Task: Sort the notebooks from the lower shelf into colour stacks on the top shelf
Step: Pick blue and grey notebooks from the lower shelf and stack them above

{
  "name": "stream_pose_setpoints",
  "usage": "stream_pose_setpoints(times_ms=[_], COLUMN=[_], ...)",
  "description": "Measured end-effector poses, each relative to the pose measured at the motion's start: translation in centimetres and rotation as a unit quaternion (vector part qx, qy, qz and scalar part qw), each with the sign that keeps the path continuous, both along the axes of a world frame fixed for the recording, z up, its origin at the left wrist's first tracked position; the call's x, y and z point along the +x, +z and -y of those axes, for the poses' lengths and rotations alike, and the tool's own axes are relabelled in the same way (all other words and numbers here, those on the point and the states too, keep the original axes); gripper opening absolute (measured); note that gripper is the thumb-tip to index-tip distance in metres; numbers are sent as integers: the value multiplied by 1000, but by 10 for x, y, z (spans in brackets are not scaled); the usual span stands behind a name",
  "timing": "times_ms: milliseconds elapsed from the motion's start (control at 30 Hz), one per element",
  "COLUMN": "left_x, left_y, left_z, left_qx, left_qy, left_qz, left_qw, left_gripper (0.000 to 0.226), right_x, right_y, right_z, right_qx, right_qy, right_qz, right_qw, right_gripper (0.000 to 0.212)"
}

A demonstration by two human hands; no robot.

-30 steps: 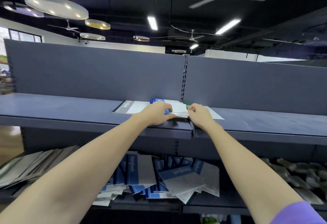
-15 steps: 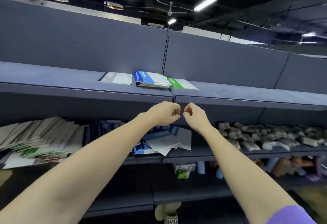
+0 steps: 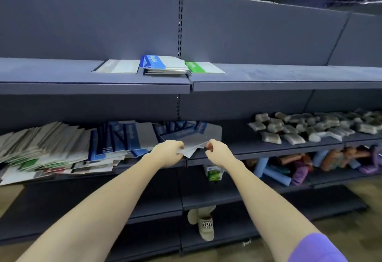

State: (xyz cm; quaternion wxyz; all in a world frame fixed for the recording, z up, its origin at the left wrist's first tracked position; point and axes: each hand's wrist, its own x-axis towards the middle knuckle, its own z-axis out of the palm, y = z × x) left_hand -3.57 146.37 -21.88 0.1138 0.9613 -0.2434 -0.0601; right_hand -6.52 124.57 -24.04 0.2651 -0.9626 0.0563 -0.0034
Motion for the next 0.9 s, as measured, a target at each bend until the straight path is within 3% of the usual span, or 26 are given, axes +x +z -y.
stream_pose_setpoints(times_ms=[333, 633, 767, 900], left_x=[43, 79, 89, 97], left_y=[-33, -75, -82, -80], left_z=[33, 60, 66, 81], left_qx=[15, 83, 113, 121], left_qy=[45, 84, 116, 135], left_qz=[-24, -109, -78, -16], left_qw=[999, 987, 984, 983], left_gripper=[44, 75, 71, 68], right_x=[56, 110, 125, 132], right_y=[-40, -67, -81, -86], right_z=[33, 64, 68, 74], right_qx=[-43, -114, -134, -208], right_qy=[24, 71, 125, 96], right_qz=[-5, -62, -99, -76], right_qw=[999, 989, 978, 970], right_gripper=[37, 62, 60, 56])
